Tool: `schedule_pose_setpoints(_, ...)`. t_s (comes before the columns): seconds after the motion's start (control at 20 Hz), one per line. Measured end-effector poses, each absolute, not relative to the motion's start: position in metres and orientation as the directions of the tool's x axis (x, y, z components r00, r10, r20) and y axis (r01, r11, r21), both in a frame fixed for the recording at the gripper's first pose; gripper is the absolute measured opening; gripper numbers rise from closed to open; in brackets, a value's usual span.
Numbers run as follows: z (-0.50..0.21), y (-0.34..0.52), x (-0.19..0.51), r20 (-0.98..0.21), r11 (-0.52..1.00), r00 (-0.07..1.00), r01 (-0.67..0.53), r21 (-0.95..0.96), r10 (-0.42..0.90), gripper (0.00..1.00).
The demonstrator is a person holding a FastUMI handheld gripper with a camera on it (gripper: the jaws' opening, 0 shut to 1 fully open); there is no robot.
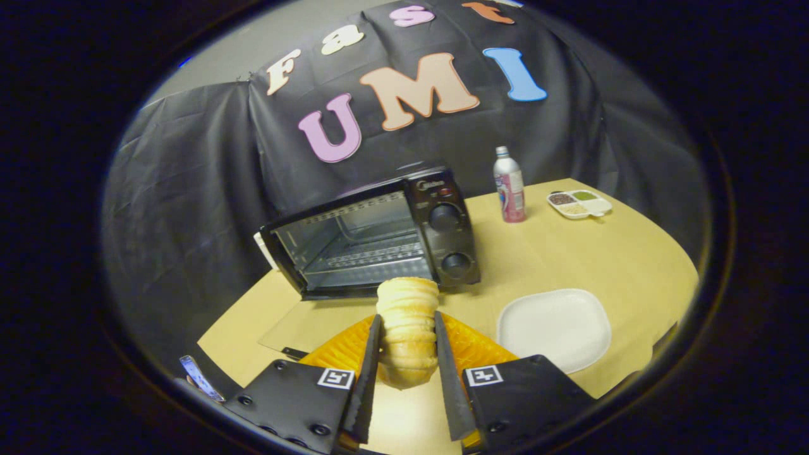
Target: Open the toaster oven, put the food inside, and close the toaster oven door.
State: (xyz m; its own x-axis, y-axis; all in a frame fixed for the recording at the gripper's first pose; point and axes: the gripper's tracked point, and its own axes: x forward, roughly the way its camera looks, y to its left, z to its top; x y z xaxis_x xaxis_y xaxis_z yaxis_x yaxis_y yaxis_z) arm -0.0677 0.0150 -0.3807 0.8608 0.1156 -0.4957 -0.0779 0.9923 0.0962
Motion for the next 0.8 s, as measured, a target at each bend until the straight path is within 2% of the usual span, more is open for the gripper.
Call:
schedule_pose_setpoints(0.25, -0.400, 0.071, -0.053, -0.518, 0.976, 0.831, -0.129, 0.173, 0.201, 0.49)
schedule_pose_setpoints(0.5, -0.412, 0.115, -0.022, -0.505, 0.959, 0.828, -0.128, 0.252, 0.243, 0.49)
schedule_pose_setpoints(0.8, -0.421, 0.125, 0.033, -0.492, 0.931, 0.854, 0.025, 0.365, 0.170, 0.49)
